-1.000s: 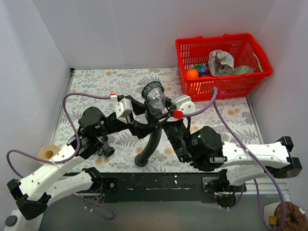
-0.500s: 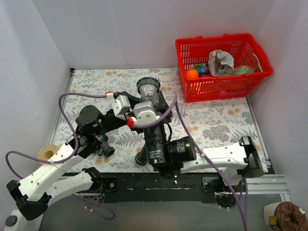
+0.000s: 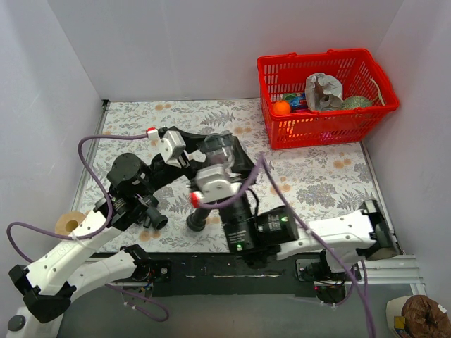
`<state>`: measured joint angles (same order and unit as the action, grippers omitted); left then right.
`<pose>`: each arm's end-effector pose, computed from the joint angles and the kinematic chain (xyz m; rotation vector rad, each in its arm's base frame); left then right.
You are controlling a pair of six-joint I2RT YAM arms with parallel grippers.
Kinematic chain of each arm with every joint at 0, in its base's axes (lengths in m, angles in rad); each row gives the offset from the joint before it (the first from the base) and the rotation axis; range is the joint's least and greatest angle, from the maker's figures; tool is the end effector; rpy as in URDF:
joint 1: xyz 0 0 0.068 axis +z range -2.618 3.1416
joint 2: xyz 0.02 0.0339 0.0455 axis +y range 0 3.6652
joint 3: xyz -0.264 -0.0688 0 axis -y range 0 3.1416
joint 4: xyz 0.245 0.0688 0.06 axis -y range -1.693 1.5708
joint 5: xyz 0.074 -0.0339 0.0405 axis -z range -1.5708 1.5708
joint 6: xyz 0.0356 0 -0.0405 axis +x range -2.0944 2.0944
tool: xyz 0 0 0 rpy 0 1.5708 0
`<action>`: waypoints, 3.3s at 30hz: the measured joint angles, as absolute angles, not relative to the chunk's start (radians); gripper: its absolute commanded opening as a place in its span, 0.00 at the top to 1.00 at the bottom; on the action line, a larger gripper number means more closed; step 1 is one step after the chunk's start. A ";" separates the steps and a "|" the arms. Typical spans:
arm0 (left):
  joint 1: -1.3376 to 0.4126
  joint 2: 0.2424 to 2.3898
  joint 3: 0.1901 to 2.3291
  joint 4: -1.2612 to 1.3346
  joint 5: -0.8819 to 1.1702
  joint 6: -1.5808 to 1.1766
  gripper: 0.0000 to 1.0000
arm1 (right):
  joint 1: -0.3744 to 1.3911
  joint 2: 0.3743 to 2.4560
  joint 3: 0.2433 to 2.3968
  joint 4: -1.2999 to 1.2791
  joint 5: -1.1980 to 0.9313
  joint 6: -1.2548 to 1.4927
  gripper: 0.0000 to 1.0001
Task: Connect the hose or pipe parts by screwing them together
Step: Install the adaptor on the pipeline.
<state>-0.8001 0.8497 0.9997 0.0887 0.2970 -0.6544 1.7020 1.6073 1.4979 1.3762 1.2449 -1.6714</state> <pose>0.1207 -0.1392 0.4333 0.3848 1.4408 -1.4031 -0.0065 0.3071 0.4917 -0.4044 1.1955 -0.1627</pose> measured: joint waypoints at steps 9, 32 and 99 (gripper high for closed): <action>-0.802 0.828 1.058 0.228 0.372 -0.720 1.00 | 1.639 1.112 1.370 0.766 0.868 -0.611 0.99; -0.804 1.006 1.127 0.406 1.174 -1.145 0.98 | 1.335 1.438 2.236 -0.631 -0.412 -0.159 0.99; -0.803 0.989 1.086 0.386 1.110 -1.164 1.00 | 1.335 1.335 2.146 -0.871 -0.194 -0.144 0.99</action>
